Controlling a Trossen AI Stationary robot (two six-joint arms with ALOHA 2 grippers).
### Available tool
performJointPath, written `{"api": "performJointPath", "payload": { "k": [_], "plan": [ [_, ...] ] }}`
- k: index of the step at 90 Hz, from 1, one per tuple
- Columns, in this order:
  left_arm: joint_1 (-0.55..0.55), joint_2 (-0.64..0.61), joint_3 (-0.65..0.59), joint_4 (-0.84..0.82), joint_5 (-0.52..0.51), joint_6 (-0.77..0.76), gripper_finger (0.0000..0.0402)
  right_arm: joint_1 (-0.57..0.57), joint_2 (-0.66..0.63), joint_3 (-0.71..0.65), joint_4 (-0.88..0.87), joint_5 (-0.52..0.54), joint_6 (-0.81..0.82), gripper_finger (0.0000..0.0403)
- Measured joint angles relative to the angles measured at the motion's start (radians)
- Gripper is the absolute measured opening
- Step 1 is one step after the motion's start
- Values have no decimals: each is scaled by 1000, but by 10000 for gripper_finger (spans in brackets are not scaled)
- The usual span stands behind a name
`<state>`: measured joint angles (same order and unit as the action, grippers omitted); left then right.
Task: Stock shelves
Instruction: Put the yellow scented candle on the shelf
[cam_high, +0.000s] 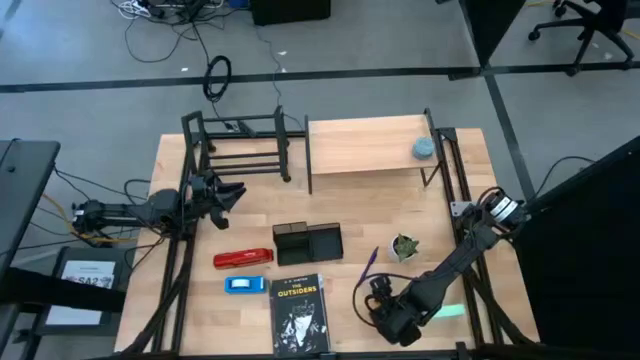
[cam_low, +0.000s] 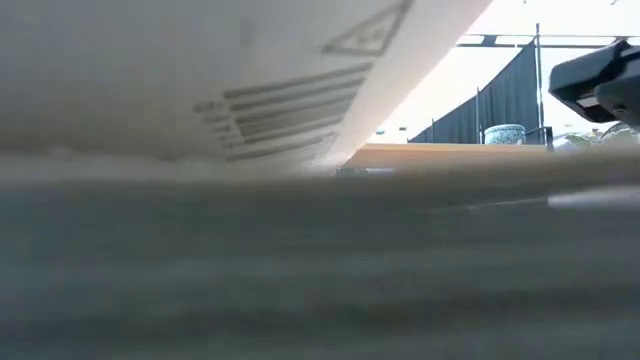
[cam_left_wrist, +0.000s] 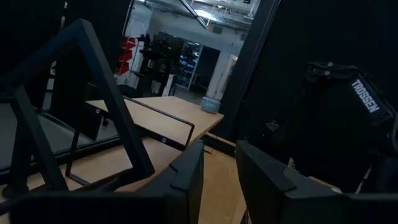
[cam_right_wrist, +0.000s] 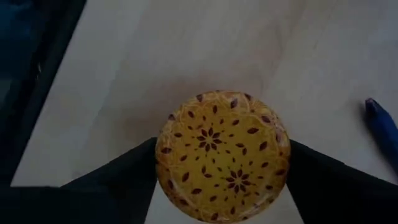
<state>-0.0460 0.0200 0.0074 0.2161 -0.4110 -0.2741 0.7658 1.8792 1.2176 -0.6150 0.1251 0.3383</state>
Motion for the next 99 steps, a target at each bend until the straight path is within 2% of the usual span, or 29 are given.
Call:
{"api": "performJointPath", "payload": {
  "k": [12,30,45,56,67,82,89,99],
  "plan": [
    [0,0,0,-1,0,0,76,-3,-1,0,-2,1,64,256],
    [0,0,0,0,0,0,76,-32,-53,67,-102,-31,60,256],
    [0,0,0,0,0,0,76,-130,-196,161,-271,-34,11,256],
    [0,0,0,-1,0,0,76,-255,-303,281,-387,57,-62,256],
    [0,0,0,0,0,0,76,-444,-371,408,-483,160,-177,256],
    [0,0,0,2,0,6,76,-823,-427,509,-574,170,-337,256],
    [0,0,0,2,0,8,76,-1026,-440,514,-583,125,-433,256],
    [0,0,0,2,0,8,76,-1317,-432,514,-620,-16,-515,256]
  ]
}}
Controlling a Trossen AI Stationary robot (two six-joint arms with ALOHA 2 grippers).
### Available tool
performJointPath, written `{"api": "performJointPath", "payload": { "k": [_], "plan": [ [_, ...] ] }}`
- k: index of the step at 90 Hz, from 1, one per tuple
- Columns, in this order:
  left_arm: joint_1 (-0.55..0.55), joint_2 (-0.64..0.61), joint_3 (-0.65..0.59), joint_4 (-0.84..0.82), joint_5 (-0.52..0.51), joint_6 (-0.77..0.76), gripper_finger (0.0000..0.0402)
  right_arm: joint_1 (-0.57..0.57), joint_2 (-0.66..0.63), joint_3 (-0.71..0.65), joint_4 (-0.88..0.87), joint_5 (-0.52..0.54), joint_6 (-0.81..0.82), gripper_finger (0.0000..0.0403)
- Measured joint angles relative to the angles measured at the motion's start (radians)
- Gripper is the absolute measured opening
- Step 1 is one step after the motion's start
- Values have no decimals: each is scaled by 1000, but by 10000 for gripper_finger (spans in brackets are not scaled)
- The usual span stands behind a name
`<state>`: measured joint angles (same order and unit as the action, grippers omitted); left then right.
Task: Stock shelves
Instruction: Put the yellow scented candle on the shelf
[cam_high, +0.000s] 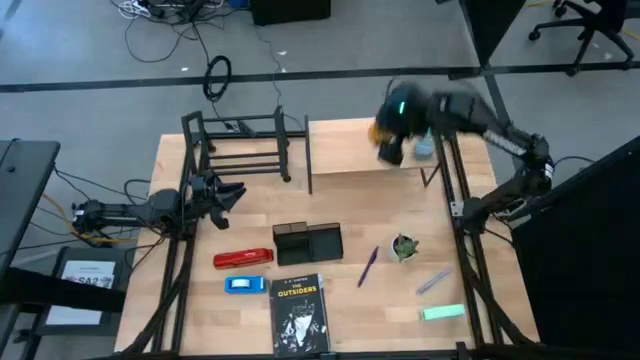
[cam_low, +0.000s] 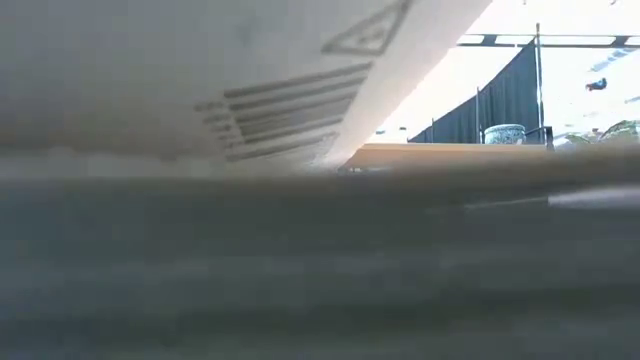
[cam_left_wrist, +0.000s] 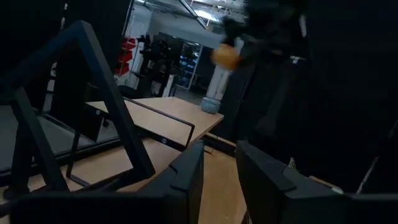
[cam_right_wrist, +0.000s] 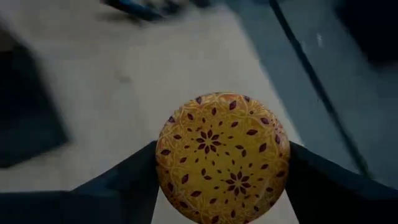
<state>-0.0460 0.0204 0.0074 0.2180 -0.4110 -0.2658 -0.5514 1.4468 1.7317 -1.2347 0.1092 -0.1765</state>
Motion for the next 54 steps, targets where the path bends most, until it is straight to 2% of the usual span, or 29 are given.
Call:
{"api": "performJointPath", "payload": {
  "k": [9,22,35,54],
  "plan": [
    [0,0,0,0,0,0,76,-220,32,0,-32,-72,-15,256],
    [0,0,0,1,0,1,76,-422,106,0,-72,-131,-36,256],
    [0,0,0,1,0,2,76,-502,192,-2,-85,-149,-36,257],
    [0,0,0,1,0,2,76,-516,254,-2,-150,-148,-40,258]
  ]
}}
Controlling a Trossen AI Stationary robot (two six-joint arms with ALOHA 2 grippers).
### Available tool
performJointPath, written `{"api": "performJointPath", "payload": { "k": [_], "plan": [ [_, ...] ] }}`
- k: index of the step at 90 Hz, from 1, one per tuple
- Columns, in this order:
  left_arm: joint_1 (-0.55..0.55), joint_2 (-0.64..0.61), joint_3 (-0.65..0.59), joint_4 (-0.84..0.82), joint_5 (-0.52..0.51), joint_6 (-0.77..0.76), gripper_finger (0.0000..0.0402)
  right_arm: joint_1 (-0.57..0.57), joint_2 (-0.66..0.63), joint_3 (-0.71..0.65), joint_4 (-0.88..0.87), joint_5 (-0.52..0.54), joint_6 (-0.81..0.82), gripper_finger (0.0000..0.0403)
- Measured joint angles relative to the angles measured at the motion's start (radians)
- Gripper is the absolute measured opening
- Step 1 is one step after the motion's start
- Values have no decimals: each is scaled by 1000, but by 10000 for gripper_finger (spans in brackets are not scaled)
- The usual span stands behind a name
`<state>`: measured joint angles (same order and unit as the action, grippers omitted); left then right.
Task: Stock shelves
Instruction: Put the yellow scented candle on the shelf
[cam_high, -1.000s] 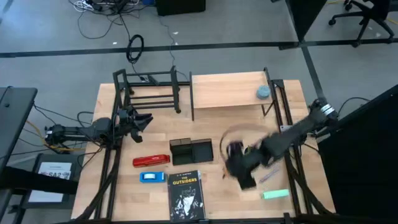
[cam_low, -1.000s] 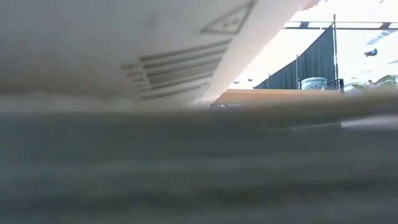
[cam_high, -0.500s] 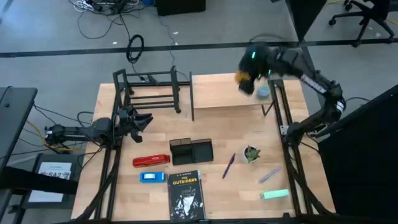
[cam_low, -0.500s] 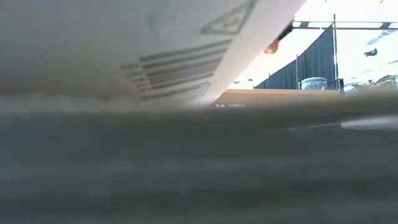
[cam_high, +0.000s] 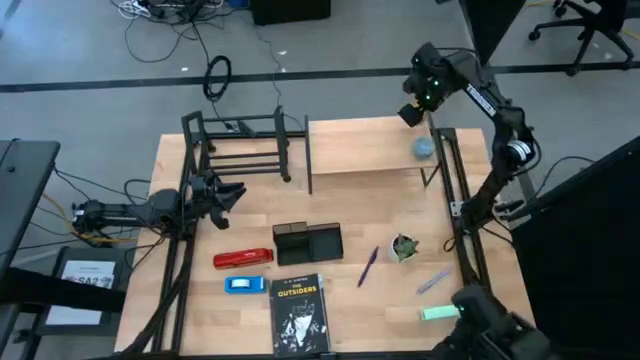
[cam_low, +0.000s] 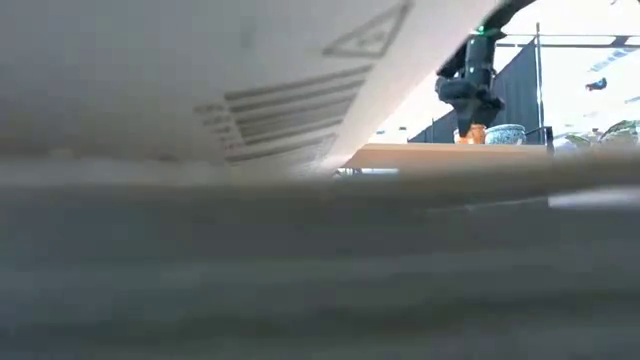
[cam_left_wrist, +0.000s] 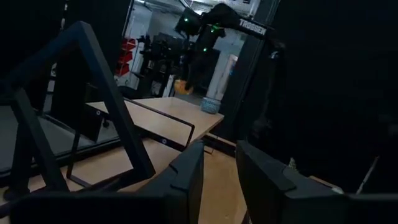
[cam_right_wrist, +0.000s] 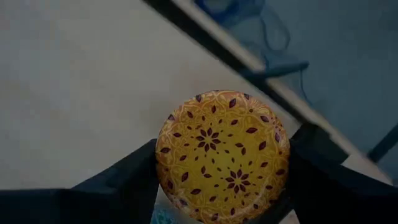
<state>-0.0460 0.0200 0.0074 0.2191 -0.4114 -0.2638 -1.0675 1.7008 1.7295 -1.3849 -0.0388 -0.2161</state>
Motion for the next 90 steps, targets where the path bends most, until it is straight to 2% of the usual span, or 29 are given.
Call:
{"api": "performJointPath", "payload": {
  "k": [42,58,90],
  "plan": [
    [0,0,0,-2,0,-2,76,19,-2,-44,-44,10,-3,268],
    [0,0,0,-2,0,-2,76,32,-2,-58,-47,52,-6,273],
    [0,0,0,-1,0,-3,76,32,-2,-64,-49,45,-22,326]
  ]
}}
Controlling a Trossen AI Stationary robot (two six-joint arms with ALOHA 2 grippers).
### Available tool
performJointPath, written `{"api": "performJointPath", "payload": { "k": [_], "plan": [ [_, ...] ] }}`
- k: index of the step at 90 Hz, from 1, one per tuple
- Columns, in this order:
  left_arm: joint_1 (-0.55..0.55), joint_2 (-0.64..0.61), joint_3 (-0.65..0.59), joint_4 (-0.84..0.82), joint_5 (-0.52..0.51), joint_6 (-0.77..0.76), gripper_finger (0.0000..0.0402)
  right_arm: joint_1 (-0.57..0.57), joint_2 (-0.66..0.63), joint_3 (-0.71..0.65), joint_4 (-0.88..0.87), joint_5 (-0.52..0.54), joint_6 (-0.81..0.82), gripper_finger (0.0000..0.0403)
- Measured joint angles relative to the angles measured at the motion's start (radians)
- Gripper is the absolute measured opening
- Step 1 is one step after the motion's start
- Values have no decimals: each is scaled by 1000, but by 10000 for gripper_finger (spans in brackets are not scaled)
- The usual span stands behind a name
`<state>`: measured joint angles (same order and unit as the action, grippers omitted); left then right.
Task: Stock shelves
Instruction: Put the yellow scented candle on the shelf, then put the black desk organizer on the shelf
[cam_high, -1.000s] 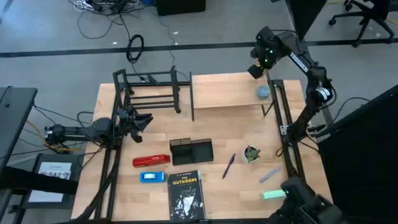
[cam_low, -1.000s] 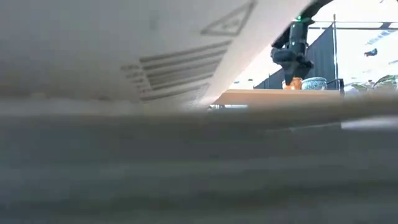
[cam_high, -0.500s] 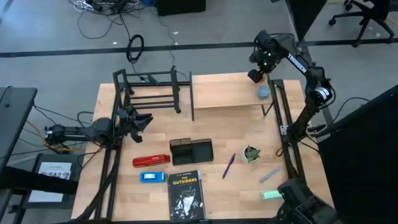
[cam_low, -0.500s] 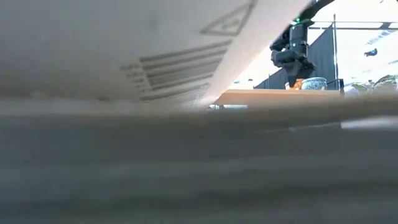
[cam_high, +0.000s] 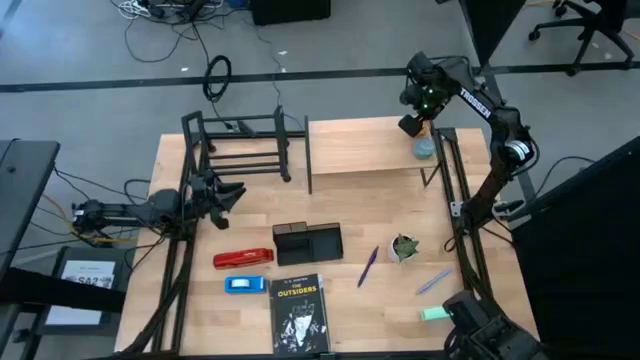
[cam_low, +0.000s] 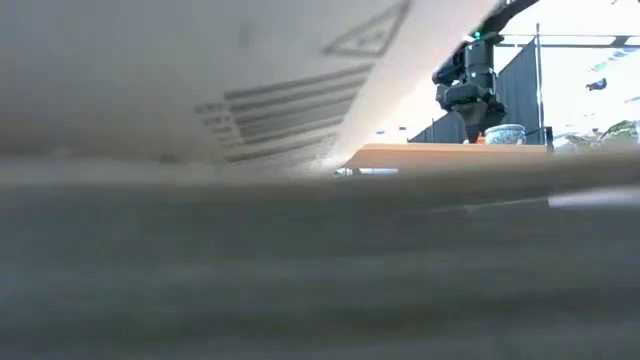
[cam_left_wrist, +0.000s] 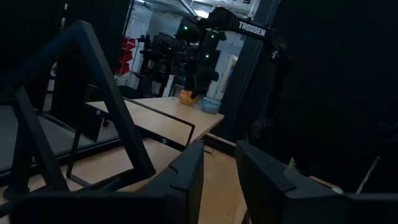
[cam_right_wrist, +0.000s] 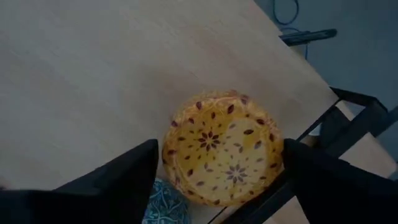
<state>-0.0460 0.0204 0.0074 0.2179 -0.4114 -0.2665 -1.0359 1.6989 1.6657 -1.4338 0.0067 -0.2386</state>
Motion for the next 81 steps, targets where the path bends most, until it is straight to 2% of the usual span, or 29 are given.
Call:
{"api": "performJointPath", "payload": {
  "k": [17,36,47,58,70,81],
  "plan": [
    [0,0,0,0,0,0,76,10,-7,37,-6,73,-15,357],
    [0,0,0,1,0,0,76,141,-116,127,28,132,-75,362],
    [0,0,0,1,0,0,76,292,-217,132,101,103,-79,357],
    [0,0,0,1,0,-1,76,499,-312,98,225,33,-37,349],
    [0,0,0,2,0,-1,76,745,-370,-3,415,72,50,345],
    [0,0,0,2,0,-1,76,911,-361,-111,583,101,125,345]
  ]
}}
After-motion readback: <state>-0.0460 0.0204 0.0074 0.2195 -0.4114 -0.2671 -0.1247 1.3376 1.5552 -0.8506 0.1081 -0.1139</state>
